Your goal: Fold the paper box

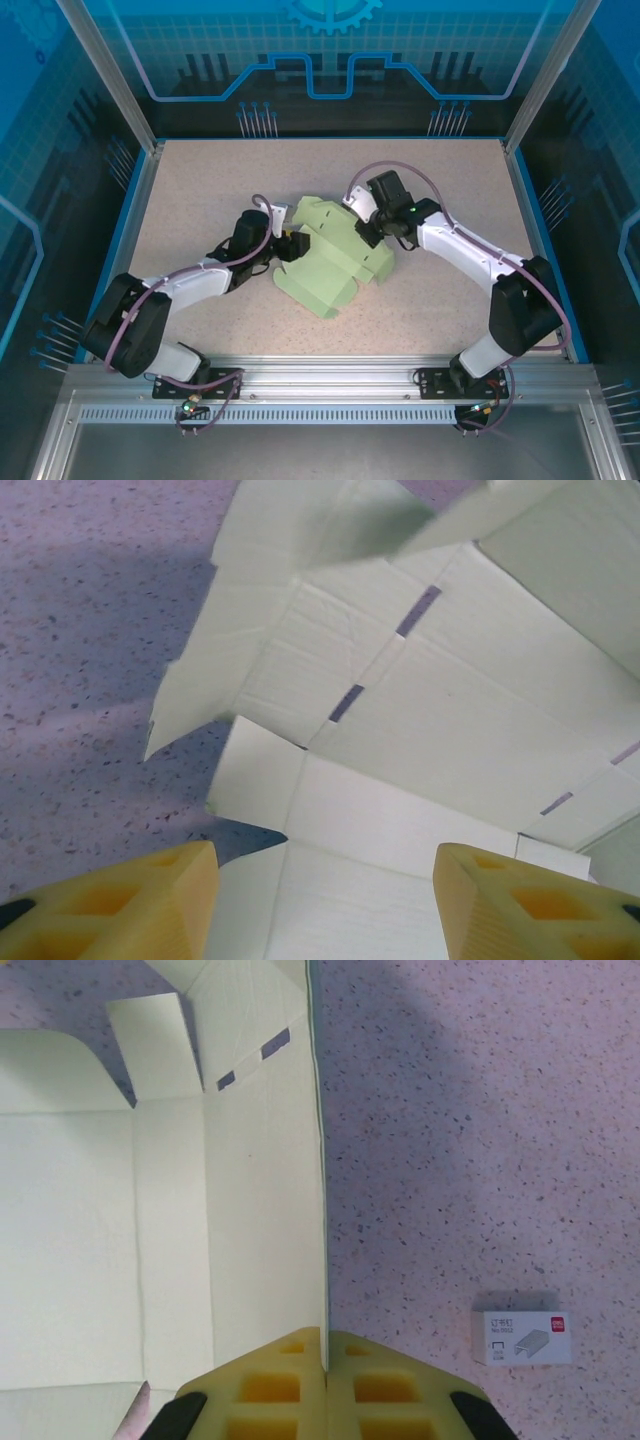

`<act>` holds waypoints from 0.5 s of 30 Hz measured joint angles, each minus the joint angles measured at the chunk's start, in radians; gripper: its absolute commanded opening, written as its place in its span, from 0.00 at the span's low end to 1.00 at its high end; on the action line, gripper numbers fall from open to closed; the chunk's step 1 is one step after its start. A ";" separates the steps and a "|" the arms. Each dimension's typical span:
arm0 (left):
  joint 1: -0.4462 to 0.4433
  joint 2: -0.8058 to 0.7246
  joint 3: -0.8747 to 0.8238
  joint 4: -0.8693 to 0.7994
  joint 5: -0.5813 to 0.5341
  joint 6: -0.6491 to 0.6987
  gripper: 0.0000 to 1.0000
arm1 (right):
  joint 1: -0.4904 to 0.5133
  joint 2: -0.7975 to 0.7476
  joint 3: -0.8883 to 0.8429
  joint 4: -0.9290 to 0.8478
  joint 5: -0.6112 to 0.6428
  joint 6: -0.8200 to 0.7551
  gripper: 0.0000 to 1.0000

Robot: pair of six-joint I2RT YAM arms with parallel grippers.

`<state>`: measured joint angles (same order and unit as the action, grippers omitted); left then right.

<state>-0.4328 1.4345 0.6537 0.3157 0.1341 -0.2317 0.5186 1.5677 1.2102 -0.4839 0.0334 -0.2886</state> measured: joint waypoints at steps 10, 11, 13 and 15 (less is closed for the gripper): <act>0.000 0.012 0.057 -0.049 0.016 0.111 0.66 | -0.010 0.051 0.050 -0.063 -0.104 0.000 0.05; 0.000 0.020 0.064 -0.050 0.008 0.120 0.66 | -0.010 0.054 0.054 -0.070 -0.107 0.000 0.05; 0.000 0.040 0.078 -0.050 -0.007 0.135 0.67 | -0.010 0.056 0.056 -0.072 -0.116 0.000 0.05; 0.000 0.069 0.095 -0.054 -0.018 0.146 0.67 | -0.010 0.056 0.060 -0.077 -0.121 0.000 0.05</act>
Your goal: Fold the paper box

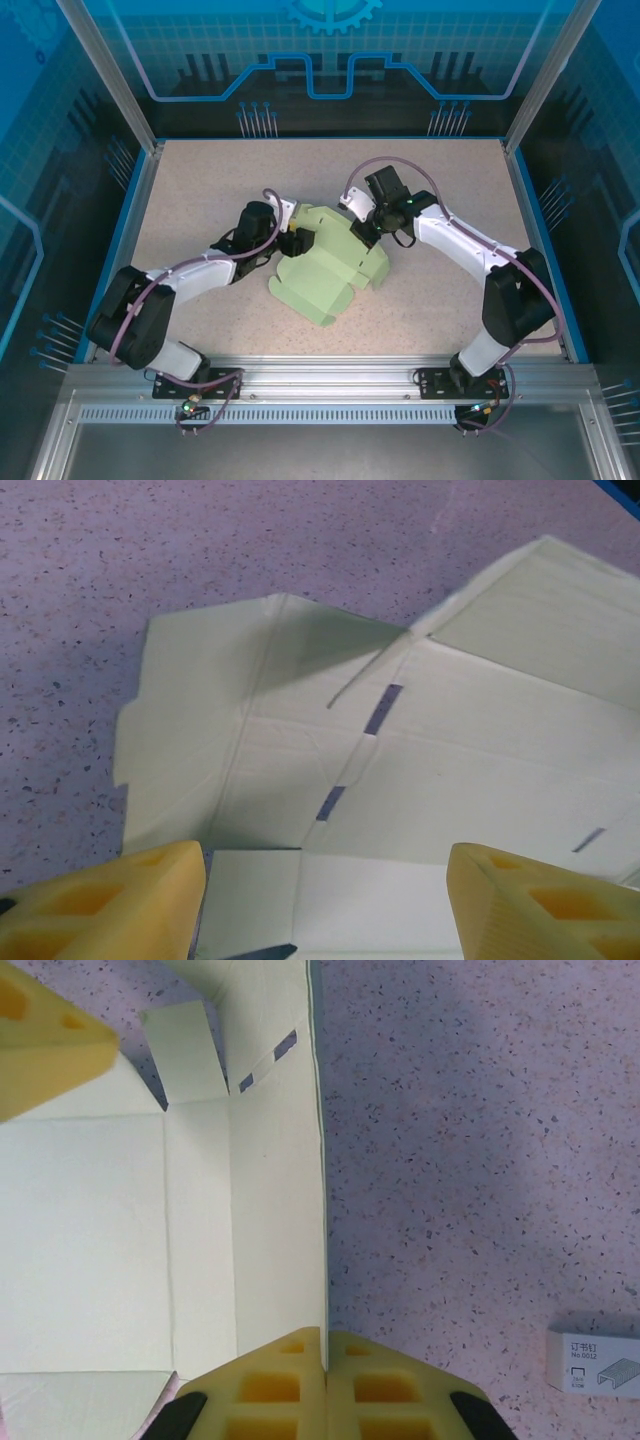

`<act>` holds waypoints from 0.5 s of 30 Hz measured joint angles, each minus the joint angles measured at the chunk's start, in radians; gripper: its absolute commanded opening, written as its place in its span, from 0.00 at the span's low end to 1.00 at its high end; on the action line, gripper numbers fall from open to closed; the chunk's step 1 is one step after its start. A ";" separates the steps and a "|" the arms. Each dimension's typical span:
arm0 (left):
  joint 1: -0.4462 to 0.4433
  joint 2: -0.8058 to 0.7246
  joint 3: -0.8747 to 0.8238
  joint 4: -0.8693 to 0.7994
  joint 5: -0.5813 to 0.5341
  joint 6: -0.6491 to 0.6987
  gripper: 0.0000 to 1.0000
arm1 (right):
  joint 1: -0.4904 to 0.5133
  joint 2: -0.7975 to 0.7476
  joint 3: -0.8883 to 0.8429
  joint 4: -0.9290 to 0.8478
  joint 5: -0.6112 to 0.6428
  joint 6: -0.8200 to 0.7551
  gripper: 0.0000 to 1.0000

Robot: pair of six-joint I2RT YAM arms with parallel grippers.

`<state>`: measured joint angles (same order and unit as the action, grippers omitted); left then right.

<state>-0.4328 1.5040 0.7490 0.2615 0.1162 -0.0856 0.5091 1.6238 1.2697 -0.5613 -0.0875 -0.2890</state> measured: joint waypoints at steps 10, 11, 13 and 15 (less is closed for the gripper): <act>0.000 0.088 0.016 -0.021 -0.031 0.018 0.66 | 0.000 0.000 0.001 0.000 0.000 0.000 0.04; 0.000 0.095 0.016 -0.021 -0.030 0.018 0.65 | 0.000 0.000 0.001 0.000 0.000 0.000 0.04; 0.000 0.104 0.016 -0.021 -0.019 0.016 0.64 | 0.000 0.001 0.002 0.000 0.000 0.000 0.04; 0.000 0.106 0.016 -0.020 -0.004 0.013 0.63 | 0.000 0.003 0.002 0.000 0.000 0.001 0.04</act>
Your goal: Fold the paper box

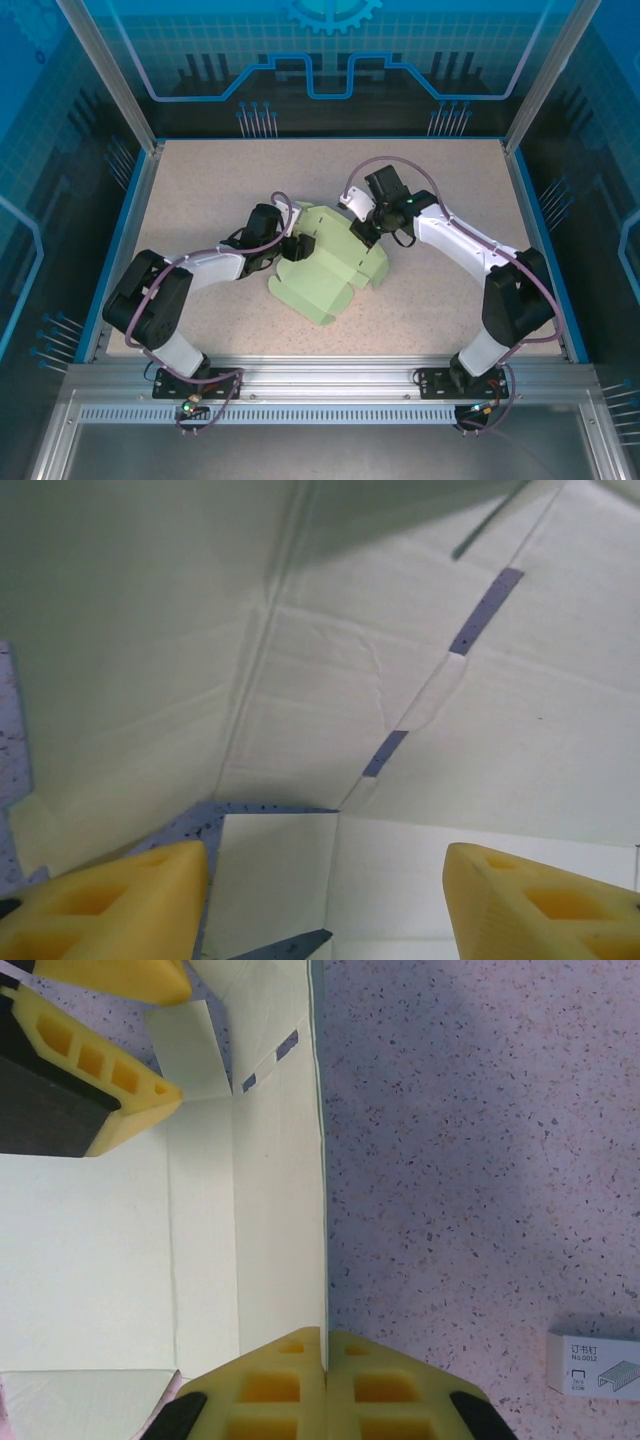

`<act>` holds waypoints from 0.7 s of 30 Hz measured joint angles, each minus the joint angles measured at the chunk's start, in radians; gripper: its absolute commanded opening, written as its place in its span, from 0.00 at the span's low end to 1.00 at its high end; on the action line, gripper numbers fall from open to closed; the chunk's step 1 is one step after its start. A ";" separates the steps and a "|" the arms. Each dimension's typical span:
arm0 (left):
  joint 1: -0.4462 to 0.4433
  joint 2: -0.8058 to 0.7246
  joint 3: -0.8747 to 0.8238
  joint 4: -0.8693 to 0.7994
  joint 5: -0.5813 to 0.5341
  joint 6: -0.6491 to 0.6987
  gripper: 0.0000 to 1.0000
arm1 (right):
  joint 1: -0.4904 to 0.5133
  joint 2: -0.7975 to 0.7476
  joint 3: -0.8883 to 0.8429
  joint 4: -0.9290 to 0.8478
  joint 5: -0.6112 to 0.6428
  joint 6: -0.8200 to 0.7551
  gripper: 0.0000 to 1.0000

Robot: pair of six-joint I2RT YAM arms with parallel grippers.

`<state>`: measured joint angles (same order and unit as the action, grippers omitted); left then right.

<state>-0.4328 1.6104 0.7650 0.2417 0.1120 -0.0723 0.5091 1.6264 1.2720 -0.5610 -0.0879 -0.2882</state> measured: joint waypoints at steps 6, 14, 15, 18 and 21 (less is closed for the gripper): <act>0.000 0.001 0.000 0.004 0.046 -0.007 0.58 | 0.000 0.002 0.000 0.000 0.000 0.003 0.04; 0.000 0.001 -0.008 0.050 0.138 -0.040 0.54 | -0.005 0.002 0.000 0.006 0.000 0.016 0.03; 0.000 0.001 -0.015 0.062 0.148 -0.048 0.54 | -0.007 0.002 0.000 0.008 -0.003 0.019 0.03; -0.003 0.001 -0.039 0.093 0.168 -0.066 0.54 | -0.013 0.002 0.000 0.012 -0.008 0.031 0.03; -0.020 0.001 -0.057 0.116 0.174 -0.085 0.54 | -0.018 0.003 0.000 0.016 -0.022 0.047 0.03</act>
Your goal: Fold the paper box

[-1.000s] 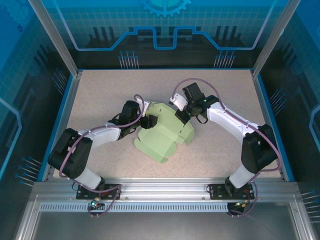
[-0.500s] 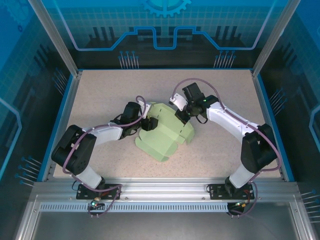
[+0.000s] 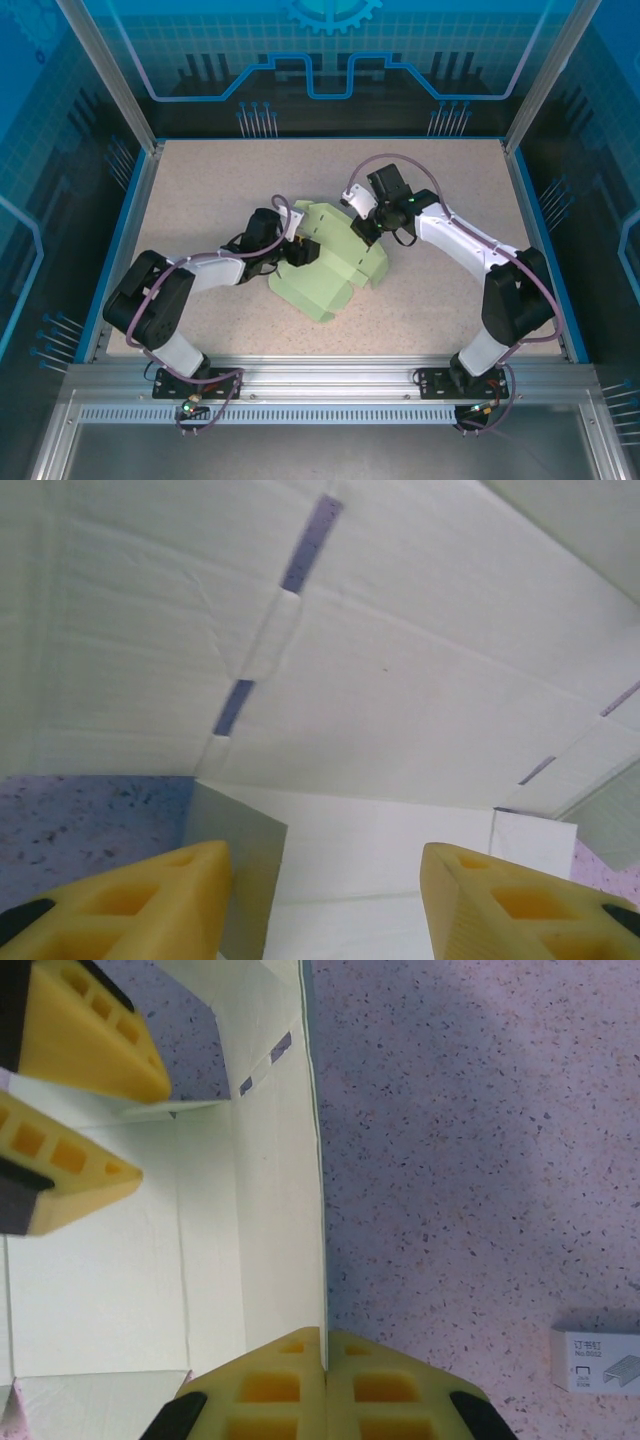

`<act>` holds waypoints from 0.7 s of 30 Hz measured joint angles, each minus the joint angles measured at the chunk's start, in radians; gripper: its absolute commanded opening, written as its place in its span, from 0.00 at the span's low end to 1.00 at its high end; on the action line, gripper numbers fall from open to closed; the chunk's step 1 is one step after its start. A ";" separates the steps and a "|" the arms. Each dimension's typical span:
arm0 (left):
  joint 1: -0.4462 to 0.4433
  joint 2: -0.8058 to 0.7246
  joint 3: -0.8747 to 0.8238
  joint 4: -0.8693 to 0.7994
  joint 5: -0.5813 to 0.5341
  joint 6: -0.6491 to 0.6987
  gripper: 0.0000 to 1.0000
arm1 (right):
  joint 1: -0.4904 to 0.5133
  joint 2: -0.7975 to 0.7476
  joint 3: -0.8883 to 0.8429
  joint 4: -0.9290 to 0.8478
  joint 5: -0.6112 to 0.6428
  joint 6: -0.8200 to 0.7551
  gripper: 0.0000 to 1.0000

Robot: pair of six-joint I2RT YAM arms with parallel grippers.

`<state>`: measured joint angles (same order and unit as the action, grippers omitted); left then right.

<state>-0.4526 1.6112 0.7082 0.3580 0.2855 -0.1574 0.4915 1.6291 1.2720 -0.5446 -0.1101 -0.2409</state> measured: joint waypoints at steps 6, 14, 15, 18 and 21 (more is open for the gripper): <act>-0.043 0.025 -0.005 0.057 0.000 -0.013 0.54 | -0.002 0.006 0.000 0.007 -0.022 0.020 0.02; -0.039 -0.019 -0.041 0.074 -0.008 -0.024 0.58 | -0.006 0.010 -0.014 0.021 -0.025 0.021 0.03; -0.035 -0.037 -0.046 0.072 -0.008 -0.025 0.58 | -0.007 0.010 -0.017 0.022 -0.027 0.019 0.03; -0.008 -0.099 -0.053 0.071 -0.007 -0.024 0.60 | -0.008 0.008 -0.026 0.029 -0.031 0.013 0.03; 0.033 -0.146 -0.050 0.071 0.000 -0.024 0.61 | -0.008 0.007 -0.031 0.034 -0.038 0.011 0.03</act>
<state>-0.4194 1.4651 0.6582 0.4294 0.2859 -0.1818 0.4831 1.6363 1.2415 -0.5106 -0.1478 -0.2298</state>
